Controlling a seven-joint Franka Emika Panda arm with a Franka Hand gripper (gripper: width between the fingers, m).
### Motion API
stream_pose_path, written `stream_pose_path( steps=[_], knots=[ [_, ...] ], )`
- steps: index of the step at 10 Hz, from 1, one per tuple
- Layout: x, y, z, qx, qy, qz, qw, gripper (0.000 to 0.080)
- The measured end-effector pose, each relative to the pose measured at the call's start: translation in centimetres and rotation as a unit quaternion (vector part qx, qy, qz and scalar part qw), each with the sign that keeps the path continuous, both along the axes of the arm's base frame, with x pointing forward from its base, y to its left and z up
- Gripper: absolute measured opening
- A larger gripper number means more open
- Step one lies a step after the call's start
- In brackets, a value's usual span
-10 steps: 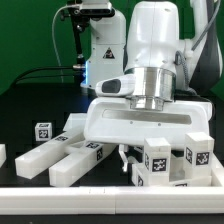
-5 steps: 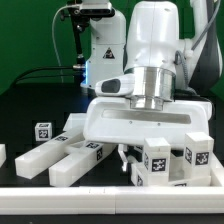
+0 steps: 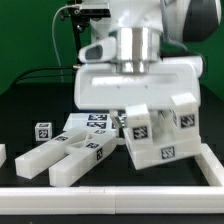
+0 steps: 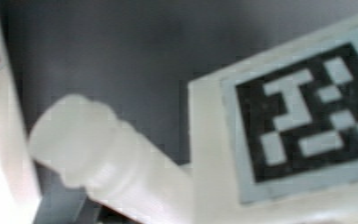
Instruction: Assemble chair
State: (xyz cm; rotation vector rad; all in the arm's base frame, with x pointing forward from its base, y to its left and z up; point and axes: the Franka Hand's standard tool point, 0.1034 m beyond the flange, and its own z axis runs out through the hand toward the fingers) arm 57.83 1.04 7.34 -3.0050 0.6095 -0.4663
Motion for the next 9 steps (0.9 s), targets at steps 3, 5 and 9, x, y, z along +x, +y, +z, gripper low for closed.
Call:
stream_pose_path(
  steps=[3, 5, 9],
  knots=[
    [-0.80, 0.25, -0.38, 0.059, 0.116, -0.003, 0.992, 0.0294],
    [-1.02, 0.22, -0.36, 0.063, 0.131, -0.008, 0.989, 0.0294],
    [-1.02, 0.22, -0.36, 0.063, 0.131, -0.008, 0.989, 0.0294]
  ],
)
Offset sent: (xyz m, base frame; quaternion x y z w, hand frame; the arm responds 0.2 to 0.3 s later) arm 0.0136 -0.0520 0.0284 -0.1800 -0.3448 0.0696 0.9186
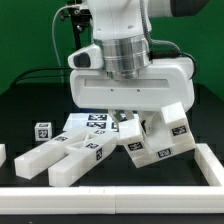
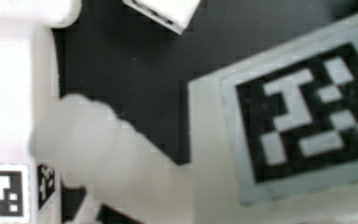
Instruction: Assemble chair
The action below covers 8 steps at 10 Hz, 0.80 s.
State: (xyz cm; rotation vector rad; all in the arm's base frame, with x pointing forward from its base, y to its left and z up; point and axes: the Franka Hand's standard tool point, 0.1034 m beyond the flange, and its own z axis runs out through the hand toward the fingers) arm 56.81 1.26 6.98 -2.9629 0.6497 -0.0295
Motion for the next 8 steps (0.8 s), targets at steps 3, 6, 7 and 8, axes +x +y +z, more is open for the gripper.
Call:
stream_pose_path(
  steps=[3, 6, 7, 8],
  knots=[
    [0.0, 0.0, 0.0, 0.000, 0.000, 0.000, 1.000, 0.0294],
    [-2.2, 0.5, -0.6, 0.016, 0.063, -0.011, 0.998, 0.0294],
    [-1.9, 0.4, -0.5, 0.013, 0.056, -0.011, 0.998, 0.0294],
    [-2.0, 0.4, -0.6, 0.013, 0.057, -0.011, 0.998, 0.0294]
  ],
)
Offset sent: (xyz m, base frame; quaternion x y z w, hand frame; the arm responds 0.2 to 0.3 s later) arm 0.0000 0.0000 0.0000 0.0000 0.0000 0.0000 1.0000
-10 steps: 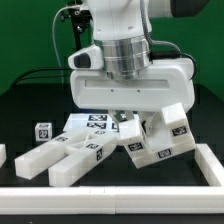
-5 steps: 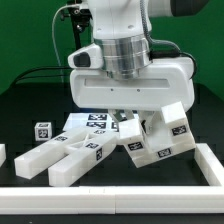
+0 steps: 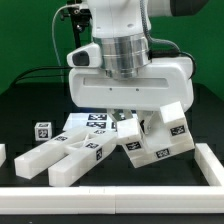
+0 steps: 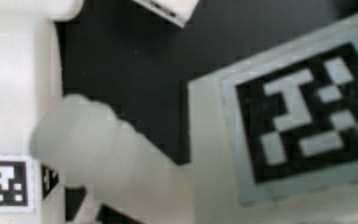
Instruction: Assemble chair
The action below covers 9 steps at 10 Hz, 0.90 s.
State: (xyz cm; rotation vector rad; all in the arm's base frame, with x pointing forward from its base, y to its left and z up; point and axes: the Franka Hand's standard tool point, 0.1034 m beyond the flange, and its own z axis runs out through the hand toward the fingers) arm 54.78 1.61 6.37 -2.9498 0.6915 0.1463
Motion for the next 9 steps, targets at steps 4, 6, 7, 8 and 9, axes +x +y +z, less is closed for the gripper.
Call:
stream_pose_path(
  steps=[4, 6, 7, 8, 9],
  knots=[
    [-0.5, -0.1, 0.1, 0.001, 0.020, 0.001, 1.000, 0.0294],
    [0.9, -1.4, 4.2, -0.033, 0.130, 0.000, 0.991, 0.0294],
    [1.9, -0.8, 4.1, -0.043, 0.156, 0.000, 0.987, 0.0294],
    [1.9, -0.5, 3.5, -0.039, 0.179, 0.001, 0.983, 0.0294],
    [1.5, -1.0, 3.2, -0.034, 0.196, -0.006, 0.980, 0.0294]
  ],
)
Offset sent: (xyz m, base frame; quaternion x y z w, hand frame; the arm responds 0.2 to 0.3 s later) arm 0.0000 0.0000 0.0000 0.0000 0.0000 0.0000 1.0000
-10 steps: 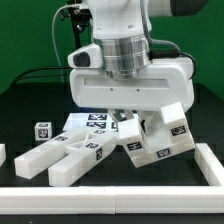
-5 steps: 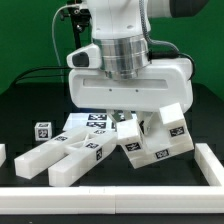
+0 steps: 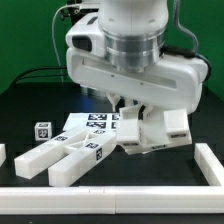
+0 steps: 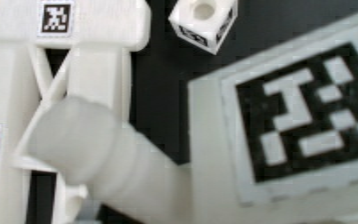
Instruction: Assemble chair
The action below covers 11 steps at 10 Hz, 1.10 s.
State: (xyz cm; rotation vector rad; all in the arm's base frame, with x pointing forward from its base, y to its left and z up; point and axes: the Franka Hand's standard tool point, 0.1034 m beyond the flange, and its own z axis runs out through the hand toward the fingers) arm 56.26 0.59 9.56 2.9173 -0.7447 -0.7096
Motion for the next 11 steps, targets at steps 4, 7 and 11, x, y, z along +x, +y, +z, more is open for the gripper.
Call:
stream_pose_path(
  steps=[4, 7, 11],
  knots=[
    [-1.5, 0.0, -0.1, 0.014, 0.071, 0.060, 0.996, 0.0294],
    [-0.9, 1.3, -1.7, 0.043, 0.136, 0.112, 0.983, 0.0294],
    [-1.3, 0.8, -1.5, 0.016, 0.194, 0.069, 0.978, 0.0294]
  ],
)
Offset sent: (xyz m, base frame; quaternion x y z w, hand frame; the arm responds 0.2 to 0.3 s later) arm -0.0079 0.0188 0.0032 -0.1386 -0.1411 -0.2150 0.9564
